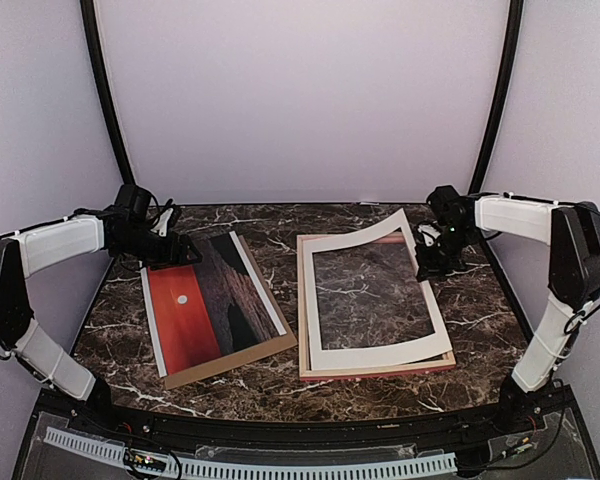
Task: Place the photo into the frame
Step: Place the mat board on the glass panel.
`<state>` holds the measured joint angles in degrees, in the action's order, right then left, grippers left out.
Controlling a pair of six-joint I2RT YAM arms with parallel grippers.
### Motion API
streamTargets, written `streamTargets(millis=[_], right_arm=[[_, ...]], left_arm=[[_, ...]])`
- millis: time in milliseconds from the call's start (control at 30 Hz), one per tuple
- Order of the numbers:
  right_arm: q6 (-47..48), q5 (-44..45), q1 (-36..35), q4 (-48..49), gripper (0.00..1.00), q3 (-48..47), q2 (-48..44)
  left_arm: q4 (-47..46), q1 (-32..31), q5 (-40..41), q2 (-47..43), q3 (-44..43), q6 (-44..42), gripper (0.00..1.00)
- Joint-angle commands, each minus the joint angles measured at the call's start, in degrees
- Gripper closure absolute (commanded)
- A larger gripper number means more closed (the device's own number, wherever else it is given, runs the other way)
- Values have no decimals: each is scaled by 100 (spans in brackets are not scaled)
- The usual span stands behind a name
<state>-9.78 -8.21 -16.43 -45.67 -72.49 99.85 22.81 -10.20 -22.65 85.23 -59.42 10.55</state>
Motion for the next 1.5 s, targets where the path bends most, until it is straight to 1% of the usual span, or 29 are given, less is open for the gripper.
streamTargets(millis=[0,500,933,1067,1267,1333,1433,1467], right_arm=[[-107,-176,36,247,98,30,-42],[-382,-304,34,600,83,602,-266],[-386,-147,36,609,70,434,-96],[-402,33,34,557,68,478,-145],[-482,620,35,419,61,411,-328],[-498,743,41,377,57,366,-372],[-519,794,35,336,40,315,-404],[-536,865,38,327,38,308,-424]], left_arm=[[54,-26,42,-20,73,-52,27],[67,-37,44,41,62,-50,27],[92,-35,65,50,67,-83,27],[105,-35,76,76,69,-88,27],[204,-35,217,105,18,-94,26],[296,-35,367,124,-22,-96,25],[427,-35,568,138,-76,-120,23],[464,-35,604,137,-82,-117,22]])
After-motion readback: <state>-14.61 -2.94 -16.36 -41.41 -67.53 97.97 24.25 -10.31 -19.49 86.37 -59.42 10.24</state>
